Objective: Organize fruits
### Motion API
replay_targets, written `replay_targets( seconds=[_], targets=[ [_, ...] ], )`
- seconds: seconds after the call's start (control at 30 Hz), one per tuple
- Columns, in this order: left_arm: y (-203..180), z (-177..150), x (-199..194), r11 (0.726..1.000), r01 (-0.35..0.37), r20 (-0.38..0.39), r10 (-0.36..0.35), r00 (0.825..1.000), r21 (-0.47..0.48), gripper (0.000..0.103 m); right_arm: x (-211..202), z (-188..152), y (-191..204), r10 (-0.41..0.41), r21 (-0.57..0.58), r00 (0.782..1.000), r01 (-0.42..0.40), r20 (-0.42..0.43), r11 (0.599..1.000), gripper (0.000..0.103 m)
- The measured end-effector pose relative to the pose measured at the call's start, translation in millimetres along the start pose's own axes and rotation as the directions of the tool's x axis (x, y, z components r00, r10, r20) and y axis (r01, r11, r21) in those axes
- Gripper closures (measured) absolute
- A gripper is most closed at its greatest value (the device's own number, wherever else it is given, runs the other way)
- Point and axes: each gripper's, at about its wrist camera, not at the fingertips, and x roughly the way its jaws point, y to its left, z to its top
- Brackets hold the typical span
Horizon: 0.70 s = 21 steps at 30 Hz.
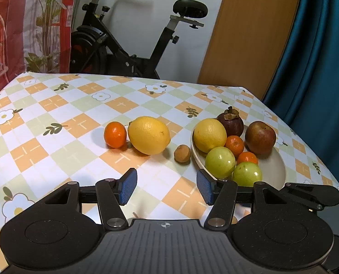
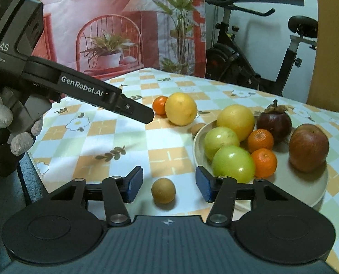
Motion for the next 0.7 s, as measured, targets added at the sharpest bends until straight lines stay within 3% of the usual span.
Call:
replay_targets(
  seconds=[0.4, 0.6, 0.7],
  targets=[
    [-2, -1, 4, 1.0, 0.004, -0.018, -0.004, 1.0, 0.016, 0.043, 10, -5, -4, 0.042, 0.037, 0.998, -0.04, -0.055, 0.999, 0.075],
    [-1, -2, 8, 1.0, 0.007, -0.028, -0.006, 1.0, 0.015, 0.044, 10, -6, -5, 0.044, 0.042, 0.998, -0.042, -0.05, 0.998, 0.076],
    [-3, 2, 11, 0.999, 0.012, -0.019, -0.011, 1.0, 0.04, 0.059, 4, -3, -6, 0.038, 0.041, 0.999, -0.038, -0.015, 0.998, 0.076]
  ],
)
